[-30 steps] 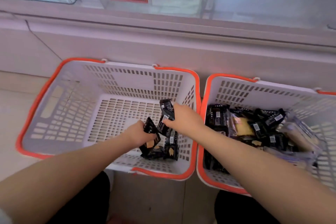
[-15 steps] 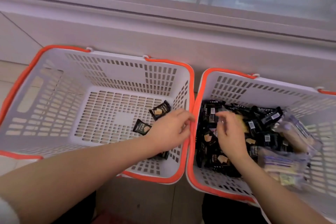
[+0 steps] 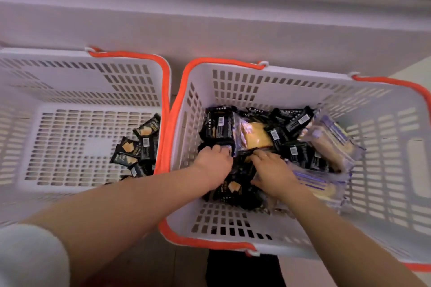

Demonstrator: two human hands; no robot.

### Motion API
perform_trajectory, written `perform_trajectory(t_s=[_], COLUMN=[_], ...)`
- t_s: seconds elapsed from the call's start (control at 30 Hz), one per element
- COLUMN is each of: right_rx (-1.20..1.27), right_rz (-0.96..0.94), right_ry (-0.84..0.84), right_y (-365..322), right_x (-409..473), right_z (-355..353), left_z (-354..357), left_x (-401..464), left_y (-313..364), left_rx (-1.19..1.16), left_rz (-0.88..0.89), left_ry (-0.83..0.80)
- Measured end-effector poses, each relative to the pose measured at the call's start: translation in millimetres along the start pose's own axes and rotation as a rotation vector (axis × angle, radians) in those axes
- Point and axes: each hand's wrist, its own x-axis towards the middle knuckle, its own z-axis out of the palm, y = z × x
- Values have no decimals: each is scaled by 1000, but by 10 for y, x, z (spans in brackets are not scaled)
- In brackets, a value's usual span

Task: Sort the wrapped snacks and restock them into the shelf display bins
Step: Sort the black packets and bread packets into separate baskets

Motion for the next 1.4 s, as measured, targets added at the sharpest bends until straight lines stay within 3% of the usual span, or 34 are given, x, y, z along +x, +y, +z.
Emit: perform_trajectory(t_s=[0.13,0.3,0.53,0.67,0.8,0.9,1.07,1.23,1.4], right_rx=[-105,-49,-27,66,324,386,303,149,152], right_rz=[24,39,-108,-109,-63,-130,-322,-256,-156], right_ry=[24,-27,-42,-15,81,135,96,60,-10], right_y=[40,52,41,68,91,0,-188,-119,5], right_x=[-33,15,-18,-40,-50,-39,-15,43,35], right_z=[108,134,212,203,141,136,231,260,262], left_z=[223,336,315,272,342,404,406,269,-115], left_x=[182,329,419,471,494,507,559,532,328], left_y=[112,62,-43,-97,-91,-79,-115,-152,-148], left_rx=[90,100,-121,-388,-401,-432,-400,-417,-539], left_rz=[2,-11,-132,-253,-287,-308,-283,-239,-210], left_ry=[-15,39,-147,-29,50,93,22,-99,307])
